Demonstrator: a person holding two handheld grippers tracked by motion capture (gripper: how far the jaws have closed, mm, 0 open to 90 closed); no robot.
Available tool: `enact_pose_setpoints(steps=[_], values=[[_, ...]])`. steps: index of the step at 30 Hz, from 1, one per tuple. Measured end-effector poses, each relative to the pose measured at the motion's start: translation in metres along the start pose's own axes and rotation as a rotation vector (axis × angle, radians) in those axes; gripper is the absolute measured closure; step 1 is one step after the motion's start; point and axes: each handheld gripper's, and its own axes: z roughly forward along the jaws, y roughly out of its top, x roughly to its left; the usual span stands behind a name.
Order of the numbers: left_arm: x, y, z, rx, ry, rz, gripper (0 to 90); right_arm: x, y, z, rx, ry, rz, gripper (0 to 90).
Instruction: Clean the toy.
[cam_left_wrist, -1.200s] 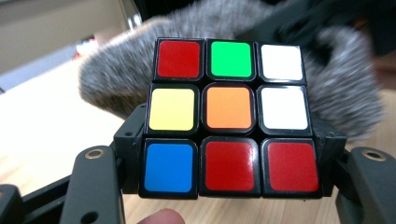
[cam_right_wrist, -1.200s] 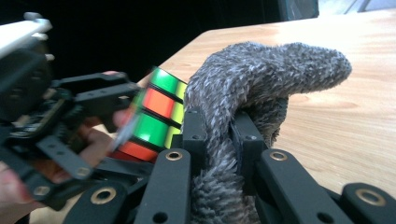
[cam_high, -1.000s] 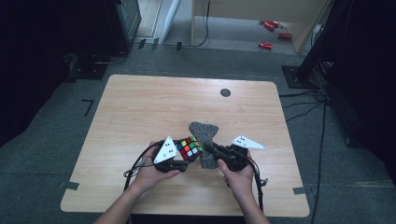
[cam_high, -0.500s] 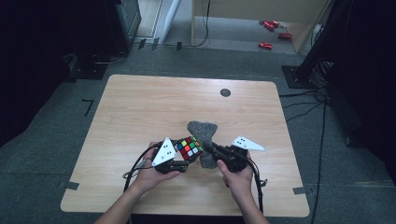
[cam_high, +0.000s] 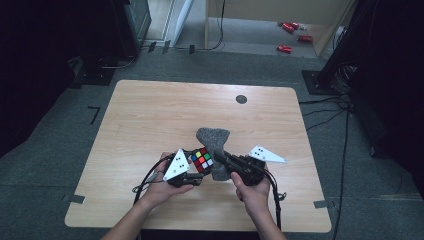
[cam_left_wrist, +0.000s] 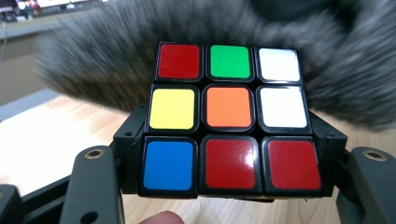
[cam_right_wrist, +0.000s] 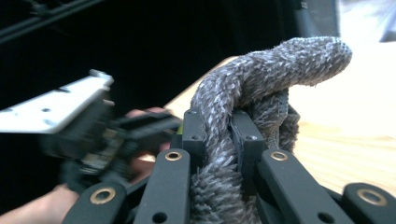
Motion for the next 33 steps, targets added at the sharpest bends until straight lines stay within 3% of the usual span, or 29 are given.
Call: enact_pose_setpoints(steps=[5, 7, 10, 13, 18, 23, 26, 29, 33], values=[[0.006, 0.004, -0.007, -0.068, -0.014, -0.037, 34.4, -0.016, -0.007, 0.0, 0.023, -0.043, 0.044, 79.6], [0.005, 0.003, -0.006, -0.056, -0.009, -0.022, 34.5, -0.015, -0.007, 0.0, 0.021, -0.032, 0.044, 79.6], [0.002, -0.001, -0.001, -0.017, -0.012, 0.001, 34.5, -0.004, -0.003, -0.001, 0.012, -0.008, 0.004, 79.4], [0.0, 0.0, -0.001, -0.023, -0.019, 0.004, 34.6, 0.004, 0.001, -0.001, -0.001, 0.005, -0.018, 79.3], [-0.002, 0.002, -0.003, -0.042, -0.039, 0.021, 34.6, -0.007, -0.002, -0.001, -0.01, 0.008, 0.033, 79.3], [0.006, 0.005, -0.008, -0.089, -0.036, -0.054, 34.5, -0.017, -0.007, 0.0, 0.013, -0.016, 0.055, 79.5], [0.007, 0.003, -0.006, -0.06, -0.032, -0.04, 34.6, -0.014, -0.006, 0.0, 0.011, -0.002, 0.049, 79.5], [0.004, -0.001, -0.002, -0.021, -0.038, -0.015, 34.6, -0.004, -0.003, -0.001, -0.007, 0.041, 0.016, 79.3], [0.003, 0.001, -0.003, -0.031, -0.043, -0.013, 34.7, -0.002, 0.001, -0.002, -0.016, 0.049, 0.023, 79.4]])
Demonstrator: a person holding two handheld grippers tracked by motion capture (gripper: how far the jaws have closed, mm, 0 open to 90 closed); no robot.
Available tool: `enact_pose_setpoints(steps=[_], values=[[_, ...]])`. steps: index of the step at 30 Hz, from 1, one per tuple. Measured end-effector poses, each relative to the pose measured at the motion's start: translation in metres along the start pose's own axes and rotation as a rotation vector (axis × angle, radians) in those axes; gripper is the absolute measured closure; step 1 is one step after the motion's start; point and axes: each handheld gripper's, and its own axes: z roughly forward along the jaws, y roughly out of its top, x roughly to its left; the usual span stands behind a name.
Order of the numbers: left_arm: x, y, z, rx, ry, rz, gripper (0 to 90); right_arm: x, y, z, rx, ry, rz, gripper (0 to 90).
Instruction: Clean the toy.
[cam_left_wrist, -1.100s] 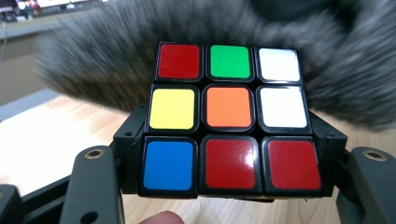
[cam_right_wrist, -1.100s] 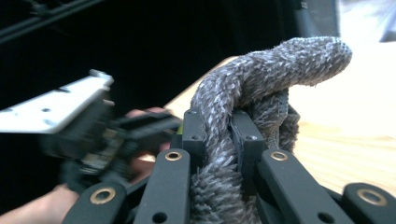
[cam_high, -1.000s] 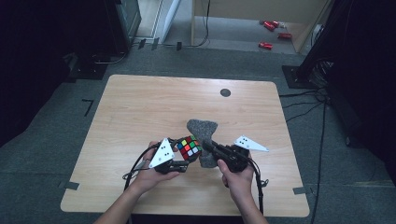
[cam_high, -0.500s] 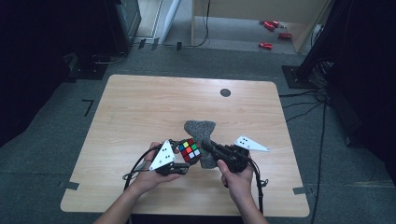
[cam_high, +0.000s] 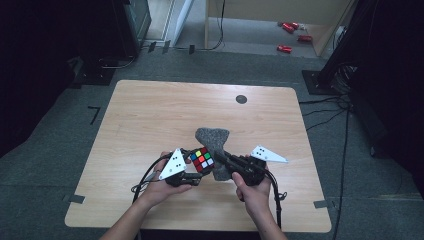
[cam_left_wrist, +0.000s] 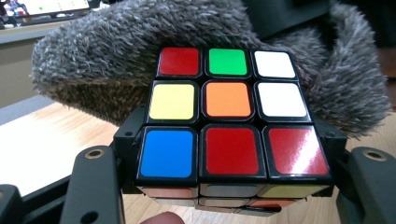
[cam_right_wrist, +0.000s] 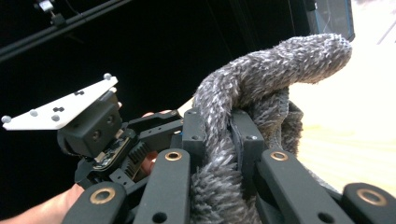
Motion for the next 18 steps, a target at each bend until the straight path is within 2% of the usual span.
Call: enact_pose_setpoints(steps=[3, 7, 8, 11, 14, 16, 18], values=[[0.0, 0.003, -0.003, -0.018, -0.011, -0.006, 34.6, -0.007, -0.003, 0.001, 0.008, -0.016, 0.022, 79.4], [0.007, 0.005, -0.007, -0.054, -0.019, -0.081, 34.5, -0.019, -0.009, 0.002, 0.041, -0.032, 0.061, 79.4], [0.008, 0.005, -0.007, -0.056, -0.019, -0.087, 34.5, -0.021, -0.011, 0.002, 0.04, -0.03, 0.067, 79.4], [0.008, 0.003, -0.006, -0.043, -0.014, -0.082, 34.6, -0.017, -0.009, 0.002, 0.043, -0.03, 0.051, 79.5], [0.007, 0.001, -0.003, -0.011, -0.028, -0.08, 34.6, -0.009, -0.005, 0.0, 0.023, 0.011, 0.022, 79.4], [0.004, 0.0, -0.001, 0.007, -0.031, -0.052, 34.6, -0.002, 0.0, -0.002, 0.006, 0.039, -0.001, 79.4], [0.003, 0.001, -0.001, 0.003, -0.033, -0.056, 34.6, 0.001, 0.002, -0.002, 0.006, 0.035, -0.017, 79.3]])
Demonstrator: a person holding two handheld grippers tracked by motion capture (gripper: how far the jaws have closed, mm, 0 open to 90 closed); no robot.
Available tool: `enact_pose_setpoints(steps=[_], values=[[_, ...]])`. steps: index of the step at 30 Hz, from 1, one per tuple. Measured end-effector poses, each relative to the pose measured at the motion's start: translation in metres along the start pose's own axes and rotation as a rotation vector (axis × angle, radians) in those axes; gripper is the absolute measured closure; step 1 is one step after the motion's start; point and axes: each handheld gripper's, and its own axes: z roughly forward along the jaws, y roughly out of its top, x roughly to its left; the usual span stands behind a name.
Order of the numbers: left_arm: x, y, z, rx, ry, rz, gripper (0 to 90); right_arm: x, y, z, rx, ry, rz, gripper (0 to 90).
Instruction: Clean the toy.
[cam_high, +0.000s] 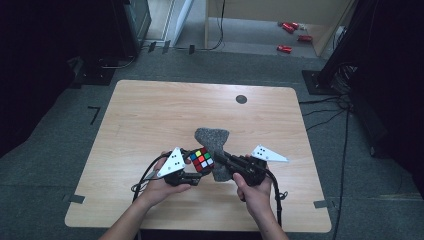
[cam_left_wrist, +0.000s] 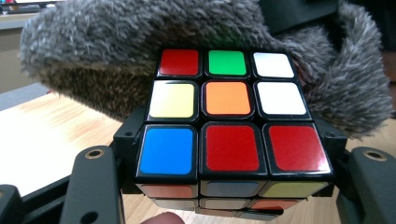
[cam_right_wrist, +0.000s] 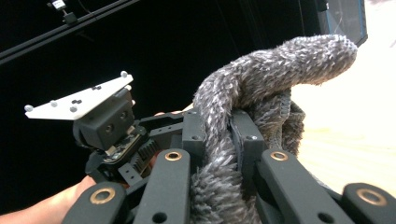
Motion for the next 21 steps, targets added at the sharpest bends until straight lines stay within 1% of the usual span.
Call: enact_pose_setpoints(steps=[1, 2, 4, 5, 6, 7, 8, 9, 10, 11, 12, 13, 15, 16, 18, 20, 21], values=[[0.0, 0.001, -0.001, -0.006, 0.003, 0.003, 34.6, -0.001, 0.0, 0.0, -0.003, 0.002, 0.004, 79.3], [0.001, 0.001, -0.002, -0.012, 0.004, -0.001, 34.5, -0.003, -0.001, 0.0, -0.005, 0.006, 0.021, 79.4], [0.004, 0.004, -0.005, -0.036, 0.003, -0.025, 34.5, -0.012, -0.005, 0.0, 0.007, -0.003, 0.053, 79.4], [0.007, 0.005, -0.008, -0.053, 0.003, -0.049, 34.6, -0.015, -0.006, 0.0, 0.01, -0.002, 0.066, 79.5], [0.009, 0.006, -0.01, -0.063, -0.001, -0.064, 34.6, -0.02, -0.008, -0.001, 0.012, 0.001, 0.09, 79.5], [0.012, 0.008, -0.013, -0.086, -0.009, -0.095, 34.6, -0.023, -0.009, -0.001, 0.017, -0.001, 0.096, 79.5], [0.014, 0.009, -0.015, -0.103, -0.014, -0.118, 34.6, -0.026, -0.011, -0.001, 0.028, -0.01, 0.095, 79.5], [0.016, 0.01, -0.017, -0.126, -0.021, -0.15, 34.6, -0.027, -0.013, 0.0, 0.032, -0.014, 0.092, 79.5], [0.019, 0.011, -0.019, -0.147, -0.021, -0.171, 34.6, -0.028, -0.015, 0.001, 0.041, -0.014, 0.08, 79.7], [0.02, 0.012, -0.021, -0.153, -0.01, -0.175, 34.6, -0.027, -0.018, 0.004, 0.061, -0.009, 0.063, 79.9], [0.021, 0.012, -0.021, -0.151, -0.004, -0.175, 34.6, -0.025, -0.022, 0.008, 0.07, 0.015, 0.041, 80.0], [0.021, 0.012, -0.022, -0.15, 0.008, -0.18, 34.6, -0.023, -0.024, 0.01, 0.074, 0.029, 0.033, 80.0], [0.023, 0.012, -0.023, -0.151, 0.012, -0.205, 34.5, -0.017, -0.029, 0.017, 0.096, 0.079, -0.002, 80.0], [0.024, 0.012, -0.023, -0.152, 0.012, -0.217, 34.6, -0.013, -0.031, 0.02, 0.109, 0.095, -0.028, 79.9], [0.025, 0.012, -0.025, -0.151, 0.011, -0.228, 34.5, -0.006, -0.036, 0.026, 0.138, 0.126, -0.078, 79.7], [0.025, 0.012, -0.025, -0.153, 0.0, -0.237, 34.6, -0.001, -0.038, 0.028, 0.155, 0.131, -0.126, 79.3], [0.025, 0.012, -0.025, -0.152, -0.004, -0.235, 34.6, 0.001, -0.038, 0.028, 0.152, 0.124, -0.145, 79.1]])
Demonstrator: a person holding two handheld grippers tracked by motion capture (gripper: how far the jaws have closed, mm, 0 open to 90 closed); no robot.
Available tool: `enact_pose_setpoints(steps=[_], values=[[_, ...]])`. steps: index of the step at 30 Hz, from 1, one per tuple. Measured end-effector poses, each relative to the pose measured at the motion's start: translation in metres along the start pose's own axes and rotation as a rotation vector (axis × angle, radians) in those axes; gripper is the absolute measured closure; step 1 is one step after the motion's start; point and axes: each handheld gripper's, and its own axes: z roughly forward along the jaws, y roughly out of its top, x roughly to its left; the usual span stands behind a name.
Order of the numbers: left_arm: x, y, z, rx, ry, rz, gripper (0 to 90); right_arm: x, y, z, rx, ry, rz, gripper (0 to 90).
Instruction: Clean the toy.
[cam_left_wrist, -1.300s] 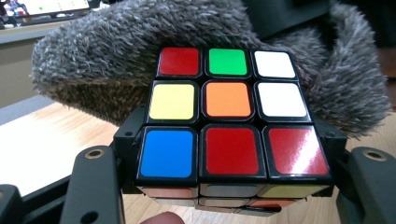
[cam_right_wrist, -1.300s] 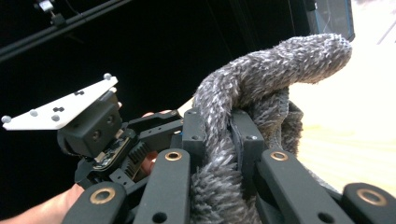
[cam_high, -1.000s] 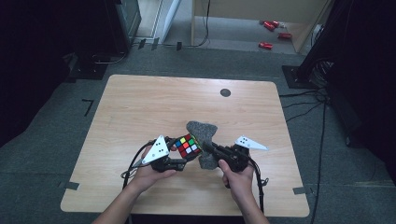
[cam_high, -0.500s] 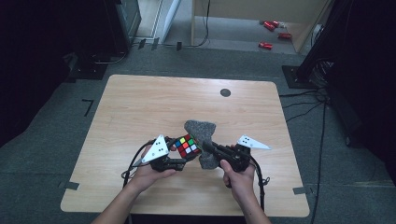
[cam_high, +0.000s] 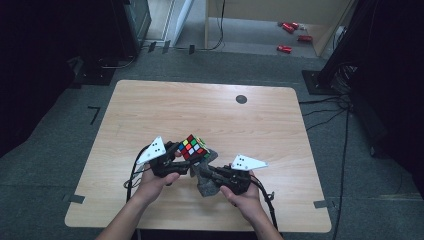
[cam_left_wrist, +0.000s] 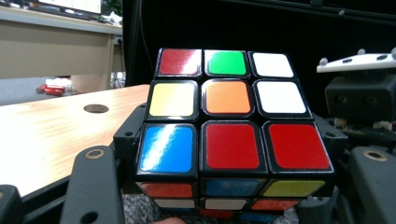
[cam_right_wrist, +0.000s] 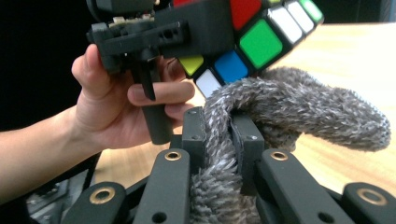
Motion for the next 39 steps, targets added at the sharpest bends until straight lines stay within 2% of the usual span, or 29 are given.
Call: enact_pose_setpoints(steps=[3, 6, 7, 10, 12, 17, 20, 22, 26, 29, 33, 35, 38, 39], values=[[0.0, 0.0, 0.0, -0.006, -0.02, -0.013, 34.6, -0.002, 0.005, -0.007, -0.041, -0.034, -0.005, 78.6], [-0.002, -0.001, 0.002, 0.009, -0.034, -0.01, 34.6, -0.01, 0.009, -0.018, -0.117, -0.093, 0.028, 77.9], [-0.003, -0.001, 0.003, 0.01, -0.035, -0.011, 34.6, -0.01, 0.009, -0.019, -0.125, -0.094, 0.032, 77.9], [-0.002, -0.001, 0.003, 0.013, -0.039, -0.022, 34.5, -0.009, 0.007, -0.017, -0.114, -0.091, 0.025, 77.6], [-0.001, 0.0, 0.002, 0.012, -0.043, -0.037, 34.6, -0.006, 0.004, -0.012, -0.088, -0.071, 0.015, 77.6], [0.002, 0.001, 0.0, 0.001, -0.039, -0.073, 34.5, 0.004, 0.001, -0.003, -0.039, -0.013, -0.049, 77.7], [0.005, 0.001, -0.001, 0.003, -0.031, -0.077, 34.6, 0.006, 0.004, -0.005, -0.04, -0.009, -0.07, 77.7], [0.005, 0.0, -0.002, 0.01, -0.026, -0.068, 34.6, 0.005, 0.007, -0.009, -0.066, -0.021, -0.066, 77.8], [0.005, 0.0, -0.001, 0.015, -0.021, -0.066, 34.6, -0.002, 0.01, -0.017, -0.119, -0.042, -0.028, 77.9], [0.006, 0.0, -0.001, 0.024, -0.017, -0.072, 34.6, -0.001, 0.008, -0.014, -0.112, -0.042, -0.034, 77.7], [0.005, 0.0, 0.0, 0.024, -0.016, -0.078, 34.6, 0.005, 0.002, -0.003, -0.051, 0.012, -0.056, 77.5], [0.005, -0.001, 0.0, 0.027, -0.019, -0.074, 34.6, 0.008, 0.001, 0.0, -0.033, 0.014, -0.08, 77.2], [0.005, 0.0, -0.001, 0.018, -0.019, -0.077, 34.6, 0.006, 0.004, -0.004, -0.049, 0.007, -0.075, 77.1], [0.005, 0.0, -0.001, 0.018, -0.019, -0.079, 34.7, 0.003, 0.006, -0.007, -0.073, 0.003, -0.061, 77.1]])
